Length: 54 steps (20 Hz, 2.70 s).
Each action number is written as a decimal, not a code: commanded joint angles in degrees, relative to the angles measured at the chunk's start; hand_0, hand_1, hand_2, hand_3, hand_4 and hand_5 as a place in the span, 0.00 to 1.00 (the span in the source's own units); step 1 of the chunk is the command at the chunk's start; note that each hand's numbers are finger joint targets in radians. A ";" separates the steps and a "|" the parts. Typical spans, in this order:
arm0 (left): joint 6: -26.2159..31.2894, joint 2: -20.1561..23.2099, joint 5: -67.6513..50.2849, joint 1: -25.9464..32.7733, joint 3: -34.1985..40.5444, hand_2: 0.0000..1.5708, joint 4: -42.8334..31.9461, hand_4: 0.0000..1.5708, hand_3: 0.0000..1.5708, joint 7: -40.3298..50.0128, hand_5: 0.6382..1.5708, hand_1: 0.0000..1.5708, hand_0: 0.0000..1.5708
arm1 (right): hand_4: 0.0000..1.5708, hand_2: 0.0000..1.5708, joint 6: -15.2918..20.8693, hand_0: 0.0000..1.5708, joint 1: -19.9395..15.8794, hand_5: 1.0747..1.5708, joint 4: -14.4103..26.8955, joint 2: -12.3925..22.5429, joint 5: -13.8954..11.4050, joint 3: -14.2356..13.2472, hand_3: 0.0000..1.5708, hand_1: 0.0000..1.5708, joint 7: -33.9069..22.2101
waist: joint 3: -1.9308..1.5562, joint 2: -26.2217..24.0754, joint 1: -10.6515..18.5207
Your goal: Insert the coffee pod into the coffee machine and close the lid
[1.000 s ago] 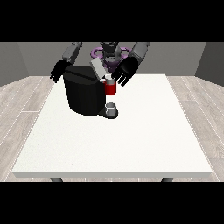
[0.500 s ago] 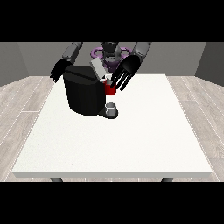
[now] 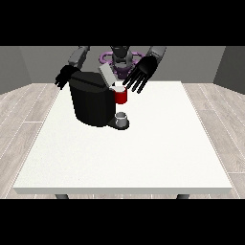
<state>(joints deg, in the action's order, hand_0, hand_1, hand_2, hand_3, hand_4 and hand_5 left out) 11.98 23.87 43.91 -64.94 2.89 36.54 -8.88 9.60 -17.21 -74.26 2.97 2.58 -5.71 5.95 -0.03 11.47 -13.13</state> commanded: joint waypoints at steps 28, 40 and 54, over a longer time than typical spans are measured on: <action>3.17 -19.66 -28.40 35.43 17.91 0.00 5.33 0.00 0.00 -5.09 1.00 0.00 0.00 | 0.00 0.00 -8.48 0.00 9.79 1.00 -8.90 7.82 2.18 0.86 0.00 0.00 -9.30 | 0.08 -28.94 14.93; 5.41 -23.77 -36.05 36.65 14.56 0.00 17.78 0.13 0.00 -0.08 1.00 0.00 0.00 | 0.15 0.00 -10.01 0.00 0.21 1.00 -7.15 8.17 -0.61 2.99 0.00 0.00 -9.00 | 0.02 -22.02 21.72; 3.30 -22.66 -40.45 48.23 10.16 0.00 36.19 0.00 0.00 4.23 1.00 0.00 0.00 | 0.00 0.00 -14.45 0.00 -4.51 1.00 0.24 7.39 2.03 0.07 0.00 0.00 -5.27 | 0.02 -14.45 20.43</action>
<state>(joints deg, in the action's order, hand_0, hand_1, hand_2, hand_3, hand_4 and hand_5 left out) 16.59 0.89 3.41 -18.76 14.53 68.46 -5.37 -3.25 -20.30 -76.72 9.83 3.41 -4.04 -0.69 0.00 -5.22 7.92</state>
